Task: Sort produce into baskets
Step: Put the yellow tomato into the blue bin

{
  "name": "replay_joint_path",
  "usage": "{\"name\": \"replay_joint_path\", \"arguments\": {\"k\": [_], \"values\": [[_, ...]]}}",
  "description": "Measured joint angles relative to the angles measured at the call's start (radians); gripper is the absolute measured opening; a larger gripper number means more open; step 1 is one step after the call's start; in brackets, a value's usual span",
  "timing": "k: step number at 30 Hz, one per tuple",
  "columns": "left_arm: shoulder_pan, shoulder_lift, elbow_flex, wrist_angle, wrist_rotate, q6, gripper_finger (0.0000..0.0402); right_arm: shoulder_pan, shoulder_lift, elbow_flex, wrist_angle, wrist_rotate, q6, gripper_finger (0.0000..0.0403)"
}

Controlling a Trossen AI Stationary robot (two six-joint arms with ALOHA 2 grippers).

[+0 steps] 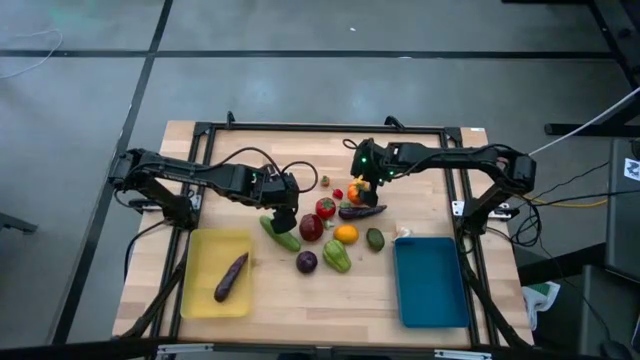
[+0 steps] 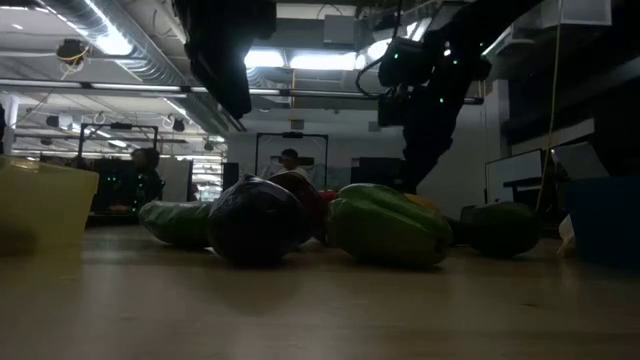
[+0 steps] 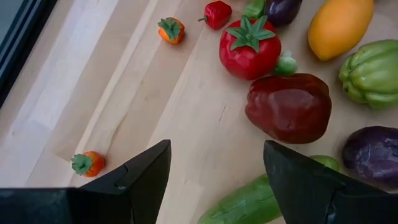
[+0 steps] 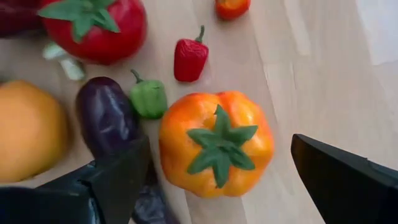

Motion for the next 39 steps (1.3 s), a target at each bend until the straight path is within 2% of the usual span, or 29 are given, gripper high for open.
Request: {"name": "replay_joint_path", "arguments": {"k": [7, 15, 26, 32, 39], "values": [[0.0, 0.0, 0.0, 0.0, 0.0, 0.0, 0.0253, 0.0, 0.084, 0.0, 0.01, 0.0, 0.0, 0.0386], [0.0, 0.0, 0.0, 0.003, 0.0, 0.0, 0.0253, 0.001, 0.104, 0.001, 0.055, 0.022, 0.002, 0.0383], [0.0, 0.0, 0.0, 0.003, 0.0, -0.017, 0.0253, 0.0, 0.106, 0.0, 0.054, 0.023, 0.003, 0.0305], [-0.002, 0.0, 0.0, 0.003, 0.0, -0.025, 0.0253, 0.0, 0.1, 0.003, 0.039, 0.025, 0.004, 0.0312], [-0.002, 0.0, 0.0, 0.004, 0.0, -0.027, 0.0253, 0.0, 0.096, 0.082, -0.103, 0.035, 0.003, 0.031]]}}
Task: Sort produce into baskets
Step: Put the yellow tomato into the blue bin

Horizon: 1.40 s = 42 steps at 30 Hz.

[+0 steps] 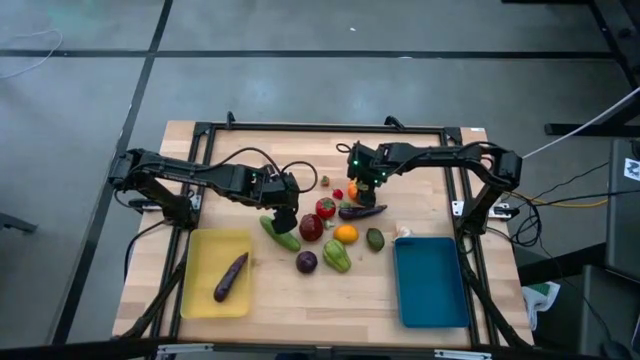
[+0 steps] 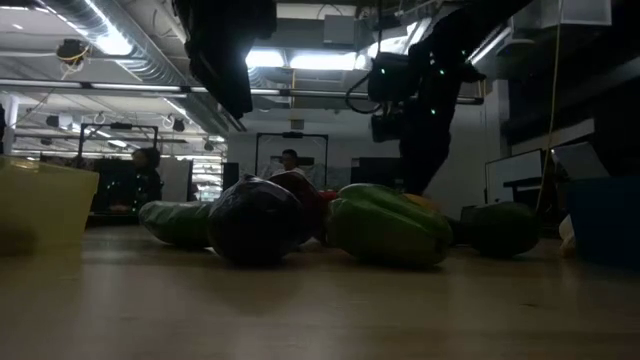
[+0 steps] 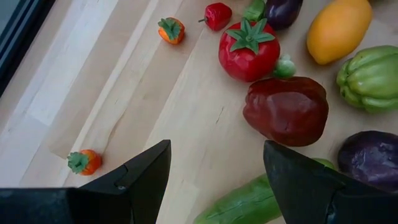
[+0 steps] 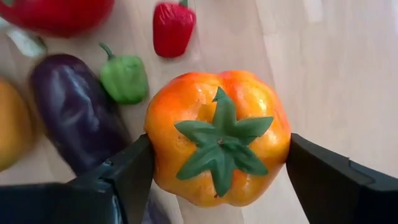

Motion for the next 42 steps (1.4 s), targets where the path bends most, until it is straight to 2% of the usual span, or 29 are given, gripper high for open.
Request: {"name": "replay_joint_path", "arguments": {"k": [7, 14, 22, 32, 42], "values": [[0.0, 0.0, 0.0, 0.0, 0.0, 0.017, 0.0253, 0.016, -0.003, 0.128, -0.227, 0.0, 0.0, 0.0313], [0.0, 0.0, 0.0, 0.0, 0.0, 0.071, 0.0253, 0.114, -0.003, 0.25, -0.449, -0.009, 0.063, 0.0314], [0.0, 0.0, 0.0, 0.0, 0.0, 0.122, 0.0253, 0.306, -0.006, 0.34, -0.606, -0.009, 0.219, 0.0314], [0.0, 0.0, 0.0, 0.005, 0.0, 0.131, 0.0253, 0.582, -0.014, 0.341, -0.788, -0.009, 0.435, 0.0314], [0.0, 0.0, 0.0, 0.124, 0.0, 0.138, 0.0253, 0.826, -0.049, 0.313, -0.867, 0.046, 0.674, 0.0314]]}}
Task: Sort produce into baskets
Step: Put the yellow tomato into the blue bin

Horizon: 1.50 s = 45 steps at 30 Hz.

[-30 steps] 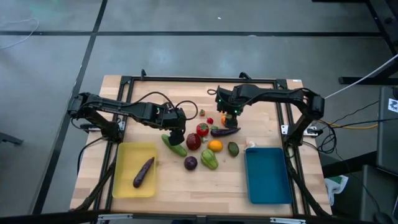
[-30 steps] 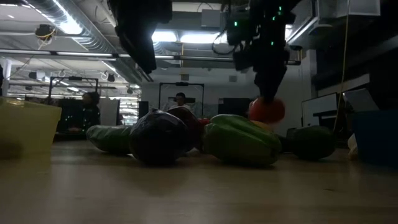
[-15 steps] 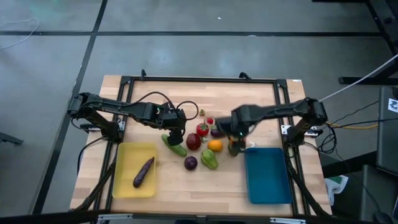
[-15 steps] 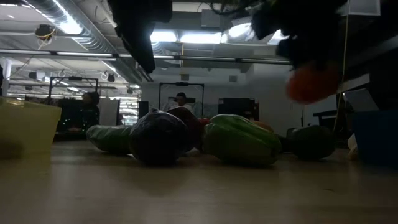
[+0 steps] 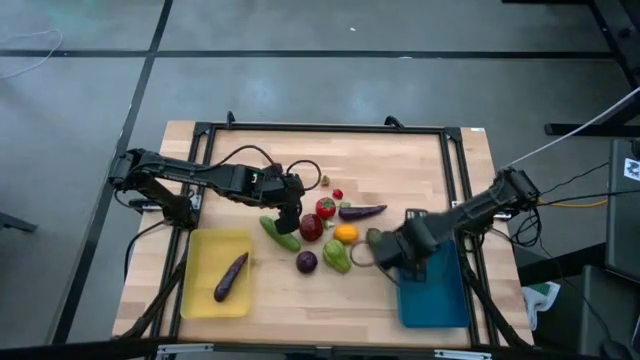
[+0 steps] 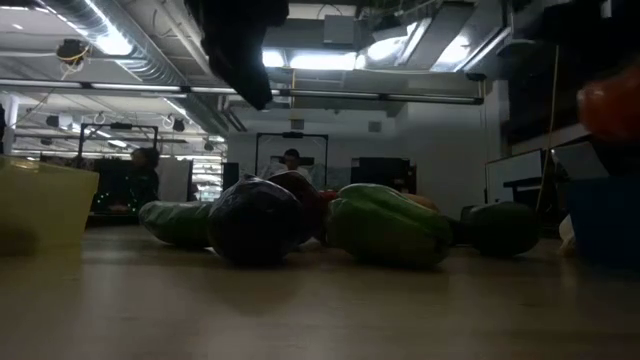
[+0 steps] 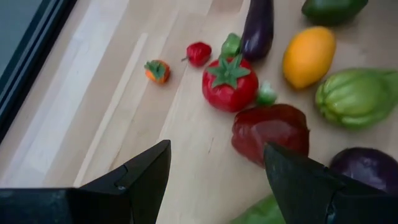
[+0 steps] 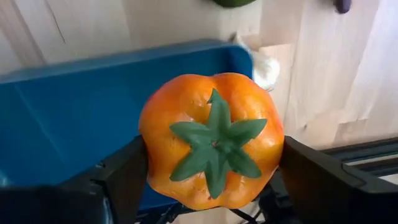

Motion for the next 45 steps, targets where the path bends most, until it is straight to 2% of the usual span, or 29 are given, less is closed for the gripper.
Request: {"name": "replay_joint_path", "arguments": {"k": [7, 15, 19, 29, 36, 45], "values": [[0.0, 0.0, 0.0, 0.037, 0.0, 0.0, 0.0253, 0.115, 0.001, -0.168, 0.065, 0.005, 0.111, 0.0315], [-0.001, 0.0, 0.0, 0.036, 0.0, -0.03, 0.0253, 0.131, 0.001, -0.306, 0.249, -0.001, 0.103, 0.0315], [-0.001, 0.0, 0.0, 0.036, 0.0, -0.028, 0.0253, 0.13, 0.001, -0.35, 0.286, 0.014, 0.059, 0.0315], [-0.001, 0.0, 0.0, 0.035, 0.0, 0.0, 0.0253, 0.13, 0.001, -0.361, 0.289, 0.015, 0.058, 0.0315], [-0.001, 0.0, 0.0, 0.031, 0.0, 0.001, 0.0253, 0.13, 0.001, -0.361, 0.288, 0.084, 0.065, 0.0315], [-0.001, 0.0, 0.0, 0.031, 0.0, 0.001, 0.0253, 0.13, 0.001, -0.361, 0.288, 0.087, 0.068, 0.0315]]}}
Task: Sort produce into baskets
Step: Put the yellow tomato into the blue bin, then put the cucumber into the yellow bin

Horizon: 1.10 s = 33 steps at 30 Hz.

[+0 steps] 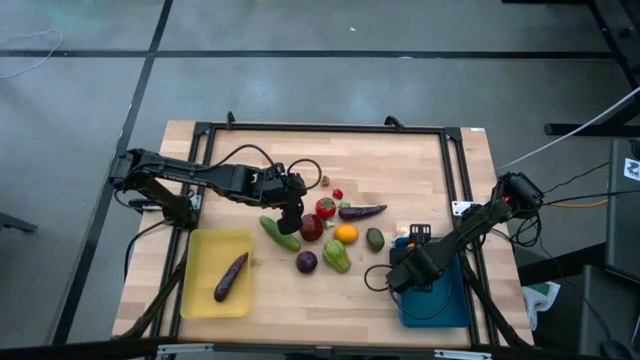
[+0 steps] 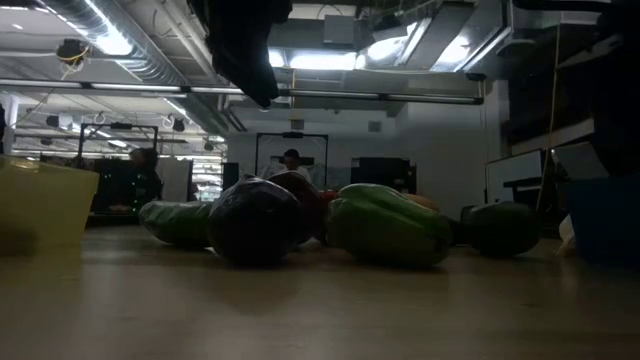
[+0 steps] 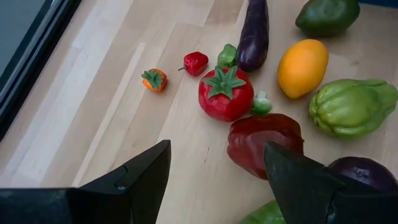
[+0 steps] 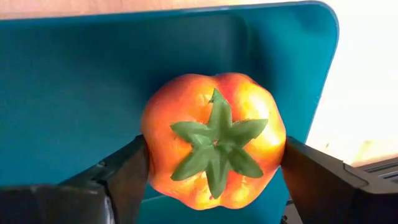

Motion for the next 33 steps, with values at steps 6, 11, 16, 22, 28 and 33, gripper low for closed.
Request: {"name": "replay_joint_path", "arguments": {"k": [6, 11, 16, 22, 28, 33], "values": [[0.0, 0.0, 0.0, -0.008, 0.001, 0.002, 0.0253, 0.0, 0.0, 0.0, 0.0, 0.0, 0.003, 0.032], [-0.008, 0.0, 0.0, -0.008, 0.025, 0.055, 0.0253, 0.0, 0.0, 0.0, -0.001, 0.001, 0.004, 0.0369], [-0.047, 0.0, 0.0, -0.008, 0.058, 0.143, 0.0253, 0.0, 0.0, 0.0, -0.005, 0.001, 0.015, 0.0387], [-0.11, 0.024, 0.0, -0.013, 0.073, 0.25, 0.0253, 0.0, 0.0, 0.001, -0.036, 0.001, -0.009, 0.0358], [-0.155, 0.085, 0.0, -0.049, 0.082, 0.281, 0.0253, 0.0, -0.002, 0.026, -0.138, 0.005, -0.009, 0.0351], [-0.174, 0.156, 0.0, -0.065, 0.105, 0.284, 0.0253, 0.0, -0.014, 0.079, -0.165, 0.026, -0.026, 0.0351]]}}
